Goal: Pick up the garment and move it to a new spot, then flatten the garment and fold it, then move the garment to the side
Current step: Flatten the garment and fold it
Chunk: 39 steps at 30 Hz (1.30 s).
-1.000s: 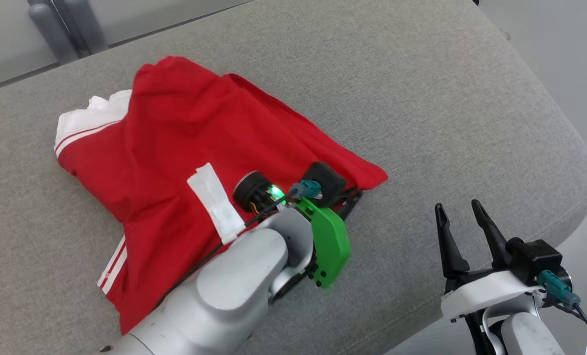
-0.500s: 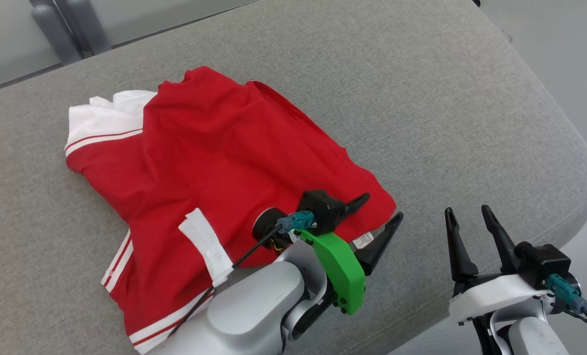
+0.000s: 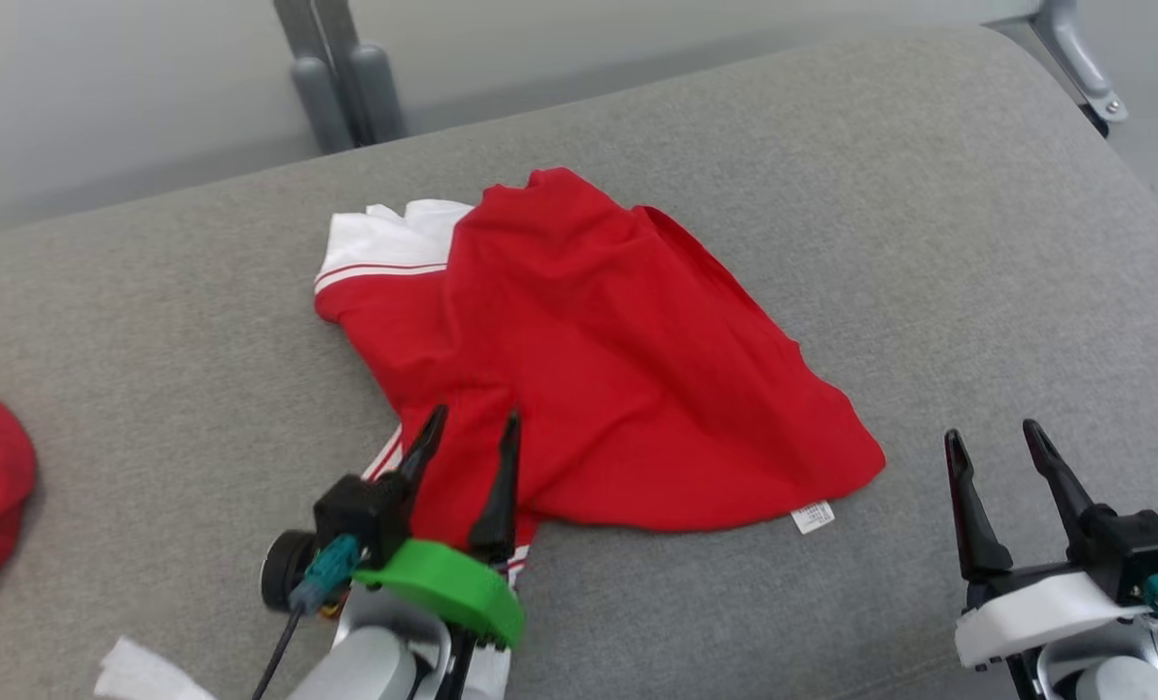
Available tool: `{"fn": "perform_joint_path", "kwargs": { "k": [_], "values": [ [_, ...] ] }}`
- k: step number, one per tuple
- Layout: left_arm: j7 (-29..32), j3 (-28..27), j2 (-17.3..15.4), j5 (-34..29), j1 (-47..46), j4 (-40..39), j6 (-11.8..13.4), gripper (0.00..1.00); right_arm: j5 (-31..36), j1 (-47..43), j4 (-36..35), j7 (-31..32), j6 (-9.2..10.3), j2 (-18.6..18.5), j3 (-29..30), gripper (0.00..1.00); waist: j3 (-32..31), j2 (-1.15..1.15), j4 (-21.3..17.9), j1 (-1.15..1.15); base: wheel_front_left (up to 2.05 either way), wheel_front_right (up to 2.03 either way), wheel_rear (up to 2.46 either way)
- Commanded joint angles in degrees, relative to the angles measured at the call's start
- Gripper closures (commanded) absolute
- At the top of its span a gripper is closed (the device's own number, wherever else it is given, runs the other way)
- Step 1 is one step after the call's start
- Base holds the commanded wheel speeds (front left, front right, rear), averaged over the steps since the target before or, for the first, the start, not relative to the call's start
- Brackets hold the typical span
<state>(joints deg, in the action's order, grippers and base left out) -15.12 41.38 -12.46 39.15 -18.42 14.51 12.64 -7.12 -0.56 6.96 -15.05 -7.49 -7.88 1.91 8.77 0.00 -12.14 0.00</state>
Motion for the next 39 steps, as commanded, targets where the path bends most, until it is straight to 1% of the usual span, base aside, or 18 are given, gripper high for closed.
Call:
{"fn": "perform_joint_path", "kwargs": {
  "k": [1, 5, 8, 13, 19, 25, 27, 33, 36, 39],
  "values": [
    [0.0, -2.0, -0.2, -2.1, 3.4, -1.2, 0.0, 0.00, 0.2, -1.4, -0.2, -0.2, 0.00, -0.5, 0.4, 0.00, -5.8, 0.00, 6.2, 0.00, 0.00, 0.00, 0.00],
    [0.0, -10.0, 0.3, -7.1, 12.4, -3.6, -1.1, 0.00, 0.4, -2.9, -0.3, -0.2, 0.00, -0.7, 0.9, 0.00, -7.9, 0.00, 9.7, 0.00, 0.00, 0.00, 0.00],
    [0.0, -16.4, 1.9, -9.6, 18.4, -4.4, -2.5, 0.00, 0.3, -3.4, -0.4, -0.2, 0.00, -0.4, 1.1, 0.00, -9.0, 0.00, 11.9, 0.00, 0.00, 0.00, 0.00],
    [0.0, -25.1, 4.1, -13.1, 25.2, -3.8, -6.3, 0.00, 0.7, -4.8, 0.1, -0.2, 0.00, 0.1, 1.9, 0.00, -10.6, 0.00, 14.2, 0.00, 0.00, 0.00, 0.00],
    [0.0, -33.0, 6.5, -16.9, 30.1, -3.1, -10.5, 0.00, 0.9, -6.4, 1.3, -0.2, 0.00, 0.3, 3.0, 0.00, -11.7, 0.00, 15.7, 0.00, 0.00, 0.00, 0.00],
    [0.0, -36.9, 8.3, -19.9, 31.1, -2.6, -15.6, 0.00, 1.2, -7.3, 3.3, -0.2, 0.00, 0.7, 3.7, 0.00, -12.2, 0.00, 16.3, 0.00, 0.00, 0.00, 0.00],
    [0.0, -37.8, 8.8, -20.6, 31.2, -2.6, -16.6, 0.00, 1.2, -7.3, 3.7, -0.2, 0.00, 0.7, 3.8, 0.00, -12.1, 0.00, 16.4, 0.00, 0.00, 0.00, 0.00],
    [0.0, -39.7, 9.4, -21.7, 31.1, -2.2, -18.1, 0.00, 1.2, -6.7, 4.1, -0.2, 0.00, 1.1, 3.3, 0.00, -11.7, 0.00, 16.3, 0.00, 0.00, 0.00, 0.00],
    [0.0, -40.0, 9.5, -21.9, 30.9, -1.9, -18.5, 0.00, 1.1, -6.5, 4.3, -0.2, 0.00, 1.0, 3.0, 0.00, -11.6, 0.00, 16.2, 0.00, 0.00, 0.00, 0.00],
    [0.0, -39.6, 9.5, -20.8, 30.8, -1.7, -18.5, 0.00, 1.0, -6.3, 4.3, -0.2, 0.00, 0.7, 2.8, 0.00, -11.6, 0.00, 16.0, 0.00, 0.00, 0.00, 0.00]
  ]
}}
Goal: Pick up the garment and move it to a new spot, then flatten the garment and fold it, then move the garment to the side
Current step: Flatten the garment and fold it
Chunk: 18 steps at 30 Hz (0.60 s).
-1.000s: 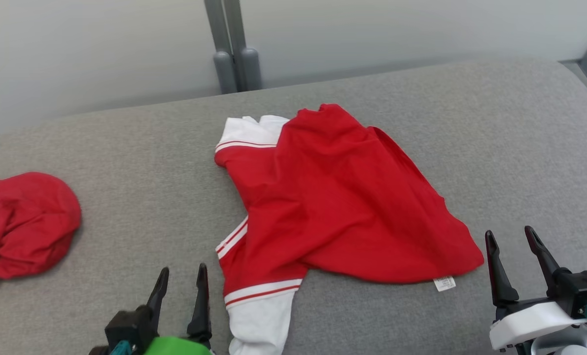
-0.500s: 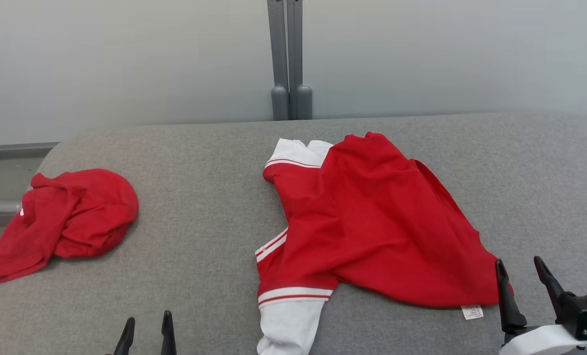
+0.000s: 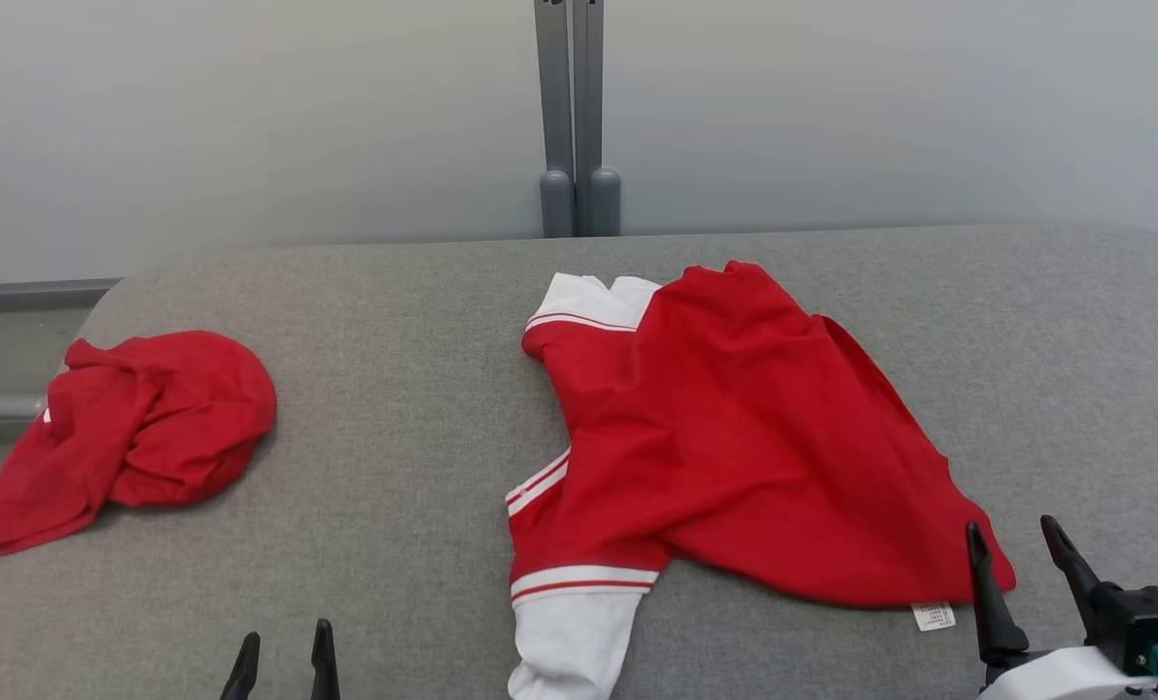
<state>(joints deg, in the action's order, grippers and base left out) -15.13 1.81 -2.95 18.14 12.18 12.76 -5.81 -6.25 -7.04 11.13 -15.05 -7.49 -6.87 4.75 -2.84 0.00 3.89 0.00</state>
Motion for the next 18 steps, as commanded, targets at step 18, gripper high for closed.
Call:
{"fn": "perform_joint_path", "kwargs": {
  "k": [18],
  "values": [
    [2.7, 16.0, -0.1, 11.3, -8.1, 14.4, -1.6, 0.00, -0.2, 10.4, 18.1, 2.9, 0.01, -4.4, -5.6, 0.00, 3.5, 0.00, -1.6, 0.00, 0.00, 0.00, 0.00]
  ]
}}
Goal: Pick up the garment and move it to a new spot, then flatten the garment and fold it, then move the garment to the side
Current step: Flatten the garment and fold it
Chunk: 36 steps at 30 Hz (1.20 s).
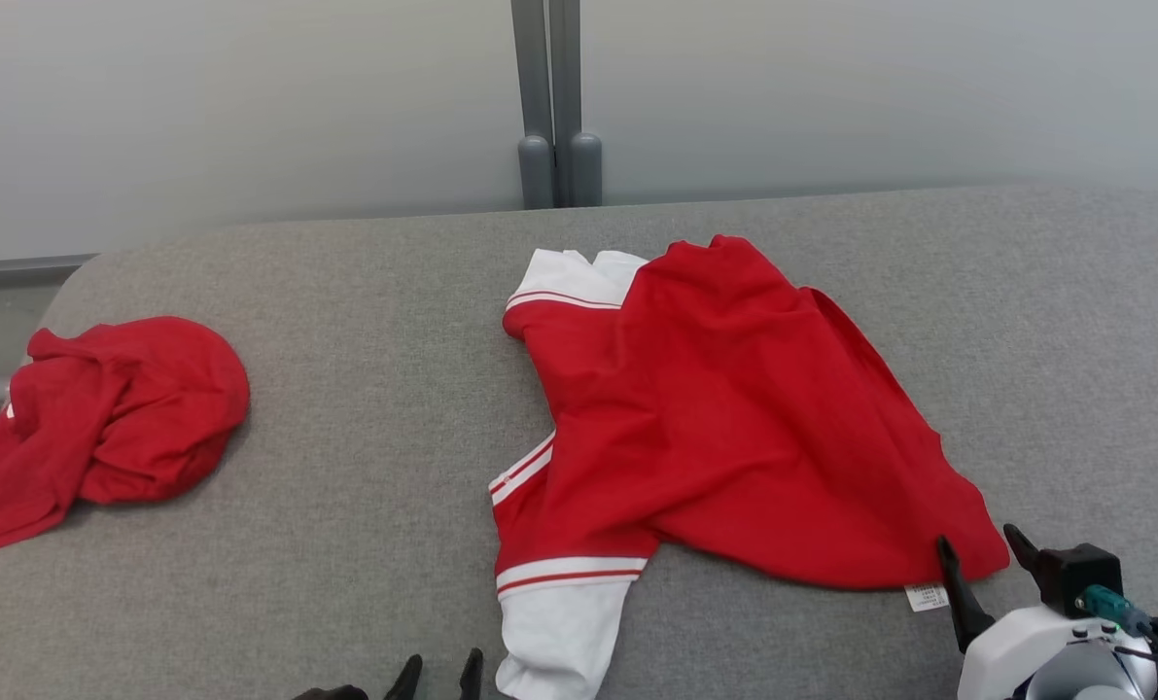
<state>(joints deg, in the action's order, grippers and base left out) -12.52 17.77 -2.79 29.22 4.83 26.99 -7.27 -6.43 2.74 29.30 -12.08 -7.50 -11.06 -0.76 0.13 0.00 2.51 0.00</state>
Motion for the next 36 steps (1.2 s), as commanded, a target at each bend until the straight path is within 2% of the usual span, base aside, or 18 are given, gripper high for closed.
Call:
{"fn": "perform_joint_path", "kwargs": {
  "k": [1, 13, 23, 24, 26, 27, 28, 29, 30, 31, 32, 36],
  "values": [
    [0.8, 1.1, -0.2, 1.4, -1.3, 0.9, -0.2, 0.00, -0.2, 1.8, 1.4, 0.6, 0.02, -0.4, -0.3, 0.00, 1.0, 0.00, -0.4, 0.00, 0.00, 0.00, 0.00],
    [4.8, 10.1, -0.4, 10.5, -4.9, 3.0, -0.3, 0.00, -0.3, 8.7, 9.9, 2.7, 0.02, -1.7, -0.9, 0.00, 3.9, 0.00, -0.4, 0.00, 0.00, 0.00, 0.00],
    [7.0, 17.9, -2.7, 17.9, -5.2, 1.9, -0.3, 0.00, -1.6, 10.1, 13.5, 5.2, 0.02, -1.8, -1.7, 0.00, 4.5, 0.00, -0.5, 0.00, 0.00, 0.00, 0.00],
    [6.9, 18.3, -2.8, 18.4, -5.4, 2.1, -0.2, 0.05, -1.8, 9.9, 13.7, 5.5, 0.02, -1.8, -2.2, 0.00, 4.5, 0.00, -0.5, 0.00, 0.00, 0.00, 0.00],
    [6.5, 19.3, -2.7, 19.5, -5.9, 2.5, -0.2, 0.74, -2.7, 9.8, 14.1, 6.3, 0.02, -1.6, -3.3, 0.00, 4.7, 0.00, -0.4, 0.00, 0.00, 0.00, 0.00],
    [6.2, 19.7, -2.8, 19.7, -6.2, 2.7, -0.1, 1.00, -3.4, 9.8, 14.3, 6.9, -0.01, -1.4, -4.0, 0.00, 4.7, 0.00, -0.4, 0.00, 0.00, 0.00, 0.00],
    [5.5, 19.8, -2.8, 20.0, -6.6, 2.9, -0.1, 1.00, -4.3, 9.7, 14.4, 7.4, -0.01, -1.3, -4.5, 0.00, 4.8, 0.00, -0.4, 0.00, 0.00, 0.00, 0.00],
    [5.0, 20.0, -2.8, 20.6, -7.0, 3.0, -0.1, 1.00, -5.7, 9.7, 14.4, 7.7, -0.01, -1.3, -4.8, 0.16, 4.8, 0.00, -0.4, 0.00, 0.00, 0.00, 0.00],
    [4.3, 20.1, -2.8, 21.0, -7.5, 3.3, -0.1, 1.00, -6.6, 9.9, 14.5, 8.0, -0.01, -1.5, -5.0, 0.71, 4.7, 0.00, -0.4, 0.00, 0.00, 0.00, 0.00],
    [3.5, 20.2, -2.9, 21.3, -8.1, 3.6, -0.1, 1.00, -7.4, 10.1, 14.4, 8.2, 0.00, -2.1, -5.5, 0.96, 4.7, 0.00, -0.3, 0.00, 0.00, 0.00, 0.00],
    [3.0, 20.3, -2.9, 21.7, -8.4, 3.8, -0.1, 1.00, -8.6, 10.2, 14.1, 8.2, 0.00, -2.3, -5.5, 1.00, 4.5, 0.00, -0.2, 0.00, 0.00, 0.00, 0.00],
    [0.9, 20.0, -4.1, 23.4, -8.9, 3.3, -0.2, 1.00, -14.6, 9.6, 11.8, 8.1, 0.05, -3.4, -6.0, 1.00, 3.3, 0.00, 0.2, 0.00, 0.00, 0.00, 0.00]
  ]
}}
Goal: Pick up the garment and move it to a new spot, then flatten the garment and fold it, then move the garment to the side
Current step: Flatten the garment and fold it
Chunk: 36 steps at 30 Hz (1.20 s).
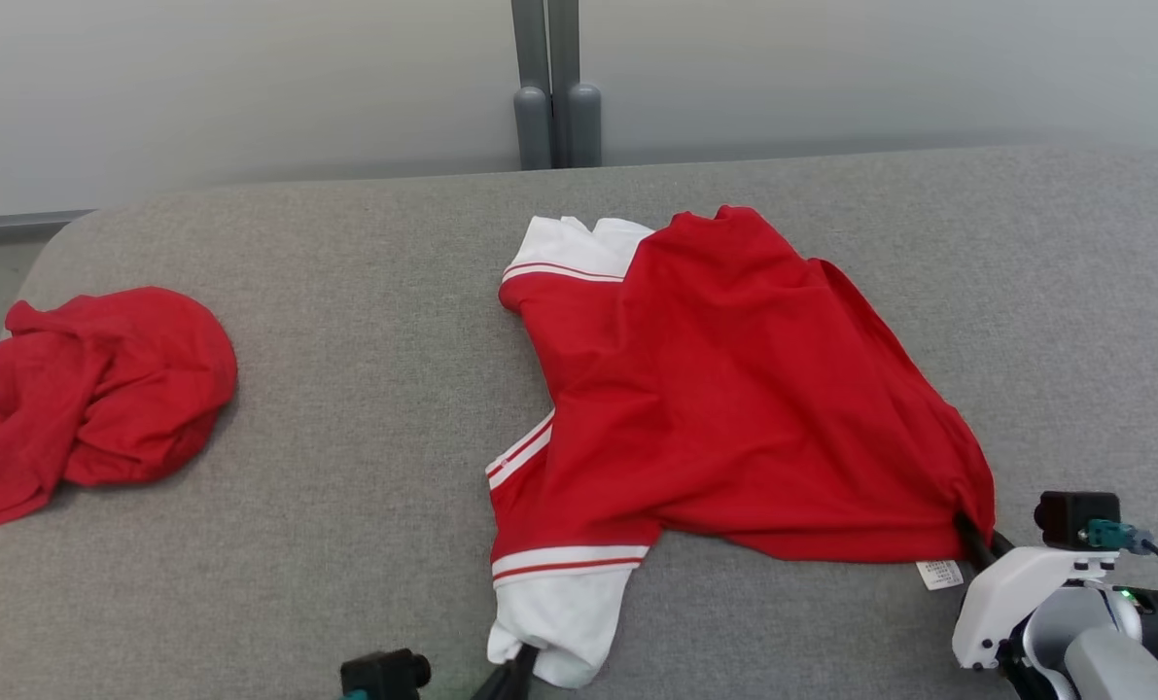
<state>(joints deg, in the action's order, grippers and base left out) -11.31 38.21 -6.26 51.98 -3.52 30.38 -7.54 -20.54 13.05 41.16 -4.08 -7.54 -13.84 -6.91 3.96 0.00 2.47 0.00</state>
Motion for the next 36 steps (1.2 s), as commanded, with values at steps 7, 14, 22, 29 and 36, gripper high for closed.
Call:
{"fn": "perform_joint_path", "kwargs": {
  "k": [7, 14, 22, 29, 36],
  "values": [
    [-2.1, -4.2, -8.2, 1.1, 3.6, -15.0, 0.7, 1.00, -14.2, -3.7, -13.0, 3.5, 0.09, -4.7, 1.6, 1.00, -3.2, 0.00, 1.1, 0.00, 0.00, 0.00, 0.00],
    [1.2, -8.3, -17.0, -0.1, 8.1, -41.2, 7.3, 1.00, -27.0, -9.2, -35.4, 11.7, 0.05, -8.9, 7.6, 1.00, -5.9, 0.00, 1.3, 0.00, 0.00, 0.00, 0.00],
    [5.4, -12.8, -20.8, 1.5, 8.5, -65.9, 13.5, 1.00, -31.0, -11.4, -57.1, 19.4, 0.05, -6.8, 17.7, 1.00, -5.8, 0.00, -0.1, 0.00, 0.00, 0.00, 0.00],
    [12.9, -17.9, -22.8, 3.4, -1.1, -76.8, 19.2, 1.00, -30.5, -4.1, -66.9, 28.6, 0.04, -6.5, 25.1, 1.00, -2.7, 0.00, -0.9, 0.00, 0.00, 0.00, 0.00],
    [22.1, -22.4, -23.8, 4.1, -26.5, -70.4, 21.6, 1.00, -26.2, 13.6, -62.3, 38.1, 0.04, -10.2, 27.1, 1.00, 7.7, 0.00, 0.2, 0.00, 0.00, 0.00, 0.00]
  ]
}}
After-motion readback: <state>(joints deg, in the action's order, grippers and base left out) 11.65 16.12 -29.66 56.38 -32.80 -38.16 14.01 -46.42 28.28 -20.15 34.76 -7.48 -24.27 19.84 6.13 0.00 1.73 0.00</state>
